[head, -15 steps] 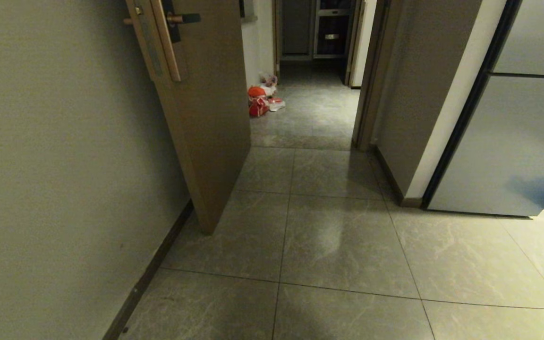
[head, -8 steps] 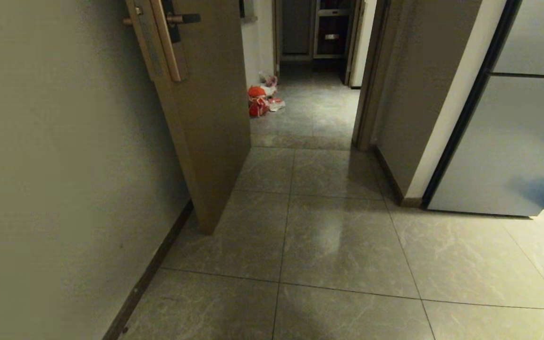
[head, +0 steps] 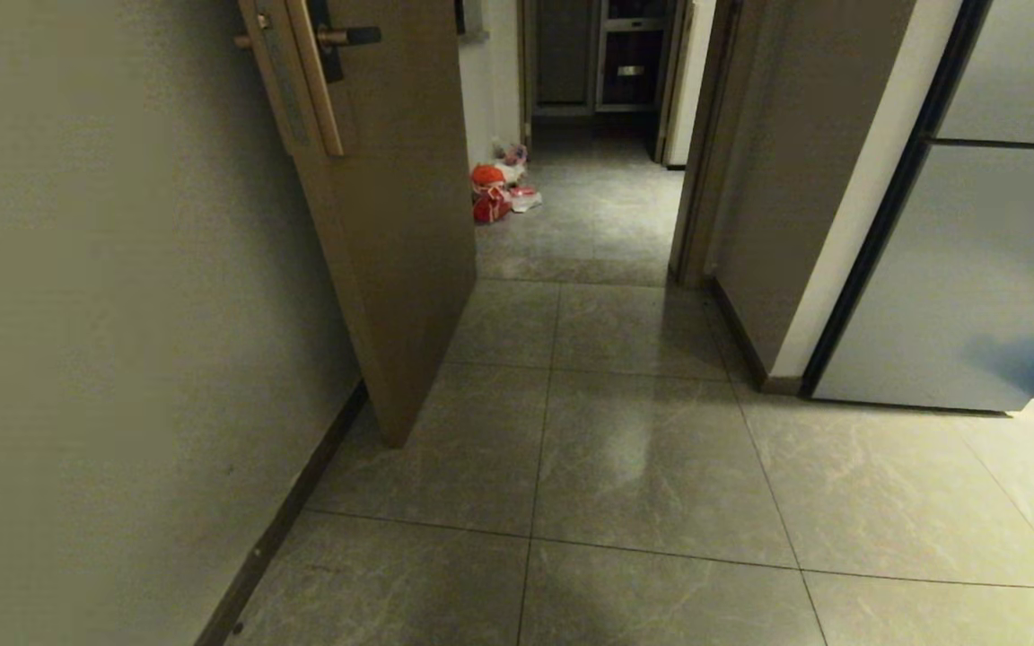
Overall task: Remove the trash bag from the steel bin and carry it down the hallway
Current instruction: Put the trash bag at the door
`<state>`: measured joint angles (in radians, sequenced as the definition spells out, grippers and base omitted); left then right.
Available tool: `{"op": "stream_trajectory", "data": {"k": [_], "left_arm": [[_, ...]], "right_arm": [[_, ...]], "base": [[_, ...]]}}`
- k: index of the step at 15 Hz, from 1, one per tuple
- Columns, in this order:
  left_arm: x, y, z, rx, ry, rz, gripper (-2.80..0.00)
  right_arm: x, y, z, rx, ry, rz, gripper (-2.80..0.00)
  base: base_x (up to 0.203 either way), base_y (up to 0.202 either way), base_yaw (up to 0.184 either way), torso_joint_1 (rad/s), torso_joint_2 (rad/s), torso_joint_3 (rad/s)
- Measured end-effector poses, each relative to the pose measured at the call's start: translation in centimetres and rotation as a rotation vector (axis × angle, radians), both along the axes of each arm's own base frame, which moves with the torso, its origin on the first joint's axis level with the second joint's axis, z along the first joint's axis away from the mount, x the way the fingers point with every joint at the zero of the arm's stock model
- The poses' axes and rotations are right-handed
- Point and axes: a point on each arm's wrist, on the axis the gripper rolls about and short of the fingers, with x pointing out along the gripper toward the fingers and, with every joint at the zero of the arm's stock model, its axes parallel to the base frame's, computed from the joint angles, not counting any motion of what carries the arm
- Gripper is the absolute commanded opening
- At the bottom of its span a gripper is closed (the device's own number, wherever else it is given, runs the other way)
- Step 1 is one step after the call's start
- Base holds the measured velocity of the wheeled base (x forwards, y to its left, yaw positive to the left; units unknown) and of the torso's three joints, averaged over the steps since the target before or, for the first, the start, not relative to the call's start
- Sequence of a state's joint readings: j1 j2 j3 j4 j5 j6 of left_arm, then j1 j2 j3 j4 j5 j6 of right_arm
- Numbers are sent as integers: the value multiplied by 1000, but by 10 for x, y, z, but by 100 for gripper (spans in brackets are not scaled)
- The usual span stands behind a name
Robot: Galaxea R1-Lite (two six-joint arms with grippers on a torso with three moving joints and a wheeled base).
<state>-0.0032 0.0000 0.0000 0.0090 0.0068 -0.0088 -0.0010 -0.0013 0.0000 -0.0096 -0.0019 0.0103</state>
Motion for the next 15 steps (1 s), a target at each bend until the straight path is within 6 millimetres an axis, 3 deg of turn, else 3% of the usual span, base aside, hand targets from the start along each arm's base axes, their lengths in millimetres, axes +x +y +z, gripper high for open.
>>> {"op": "stream_trajectory", "data": {"k": [7, 12, 15], "left_arm": [[0, 0, 0, 1, 1, 0, -280], [0, 0, 0, 2, 0, -2, -280], [0, 0, 0, 2, 1, -1, -280]], "right_arm": [[0, 0, 0, 1, -1, 0, -280], [0, 0, 0, 0, 0, -1, -280], [0, 0, 0, 0, -1, 0, -280]], "base": [[1, 6, -89, -2, 2, 1], [0, 0, 0, 0, 0, 0], [132, 0, 2, 4, -1, 1]]}}
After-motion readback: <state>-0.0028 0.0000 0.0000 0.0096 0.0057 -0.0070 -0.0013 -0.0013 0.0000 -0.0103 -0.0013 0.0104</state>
